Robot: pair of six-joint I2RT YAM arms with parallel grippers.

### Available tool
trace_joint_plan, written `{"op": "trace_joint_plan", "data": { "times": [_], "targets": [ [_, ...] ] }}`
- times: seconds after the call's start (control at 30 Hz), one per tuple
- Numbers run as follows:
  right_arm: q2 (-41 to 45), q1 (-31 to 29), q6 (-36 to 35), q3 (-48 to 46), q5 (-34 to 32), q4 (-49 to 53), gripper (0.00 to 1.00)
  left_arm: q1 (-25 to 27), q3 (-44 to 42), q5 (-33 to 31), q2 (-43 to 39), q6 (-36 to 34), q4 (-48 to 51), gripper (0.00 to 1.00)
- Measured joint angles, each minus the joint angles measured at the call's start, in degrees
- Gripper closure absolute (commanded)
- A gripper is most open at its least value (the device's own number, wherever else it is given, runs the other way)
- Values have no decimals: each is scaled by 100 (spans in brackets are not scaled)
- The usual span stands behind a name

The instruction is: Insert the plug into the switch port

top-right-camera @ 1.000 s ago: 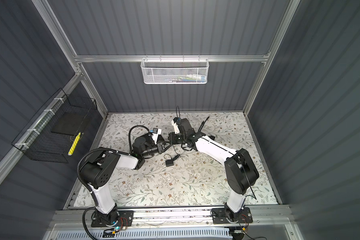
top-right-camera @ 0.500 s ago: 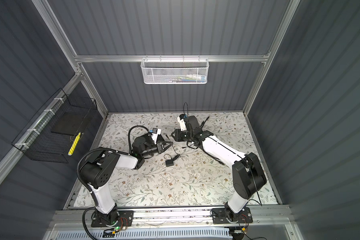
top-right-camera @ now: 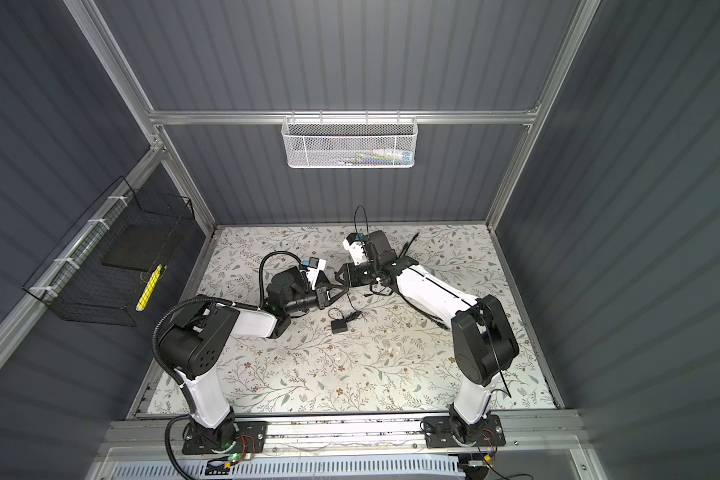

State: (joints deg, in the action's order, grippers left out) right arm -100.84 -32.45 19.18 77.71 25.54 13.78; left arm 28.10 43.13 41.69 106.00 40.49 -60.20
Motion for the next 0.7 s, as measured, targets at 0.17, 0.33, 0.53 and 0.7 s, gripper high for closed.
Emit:
{"op": "trace_joint_plan", "data": {
  "times": [0.17,0.33,0.53,0.7],
  "targets": [
    [0,0,-24,-2,48,-2,71,11,2,33,-4,-2,26,100],
    [-24,0,-26,0,74,-9,71,11,22,46,-13,-2,66,100],
    [-175,0,-26,0,105,-46,73,37,22,83,-79,-15,105,100],
    [-229,0,-17,9,116,-59,75,37,26,127,-111,-39,111,100]
  ]
}}
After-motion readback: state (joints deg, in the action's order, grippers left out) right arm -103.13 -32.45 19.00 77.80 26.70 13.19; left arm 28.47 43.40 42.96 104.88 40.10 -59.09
